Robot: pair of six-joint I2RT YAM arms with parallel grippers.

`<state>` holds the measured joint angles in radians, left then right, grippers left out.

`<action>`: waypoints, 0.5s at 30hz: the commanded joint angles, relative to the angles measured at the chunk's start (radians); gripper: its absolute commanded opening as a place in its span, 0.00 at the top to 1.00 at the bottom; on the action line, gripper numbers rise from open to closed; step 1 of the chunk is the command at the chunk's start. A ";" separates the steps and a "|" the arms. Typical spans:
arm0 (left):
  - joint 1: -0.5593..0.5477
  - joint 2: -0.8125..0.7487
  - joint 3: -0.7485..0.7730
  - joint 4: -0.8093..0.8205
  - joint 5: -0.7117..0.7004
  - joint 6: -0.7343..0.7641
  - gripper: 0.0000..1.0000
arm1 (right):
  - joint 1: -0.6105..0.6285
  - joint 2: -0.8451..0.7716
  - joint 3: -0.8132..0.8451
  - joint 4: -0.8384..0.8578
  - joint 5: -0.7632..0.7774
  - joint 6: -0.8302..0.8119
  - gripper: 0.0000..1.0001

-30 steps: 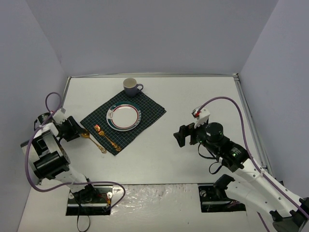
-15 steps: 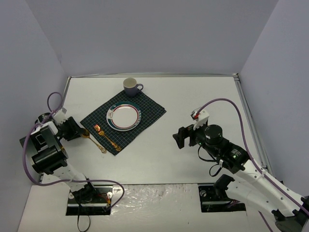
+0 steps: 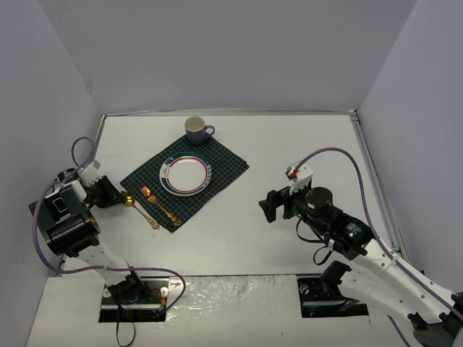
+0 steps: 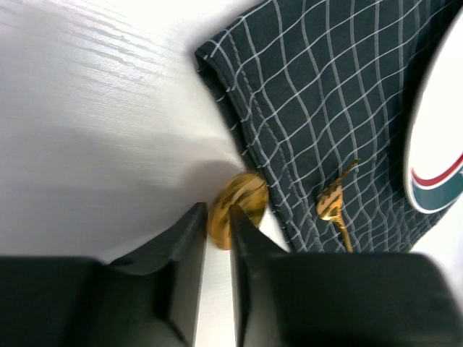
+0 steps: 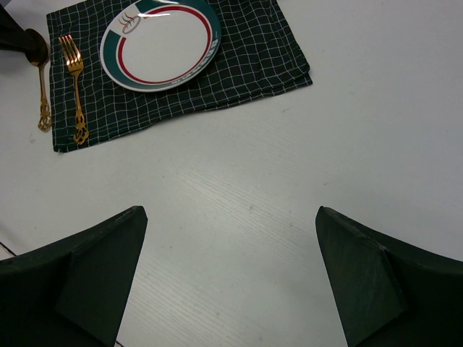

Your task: Set the dinner table for one person

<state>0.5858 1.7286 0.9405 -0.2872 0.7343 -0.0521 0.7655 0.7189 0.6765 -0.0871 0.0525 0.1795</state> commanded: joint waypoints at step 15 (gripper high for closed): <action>0.006 -0.269 0.004 -0.097 -0.045 -0.004 1.00 | 0.028 -0.006 0.018 0.046 0.026 -0.012 0.00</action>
<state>0.5896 1.6285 0.9320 -0.3424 0.7102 -0.0517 0.7863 0.7177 0.6765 -0.0883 0.0674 0.1791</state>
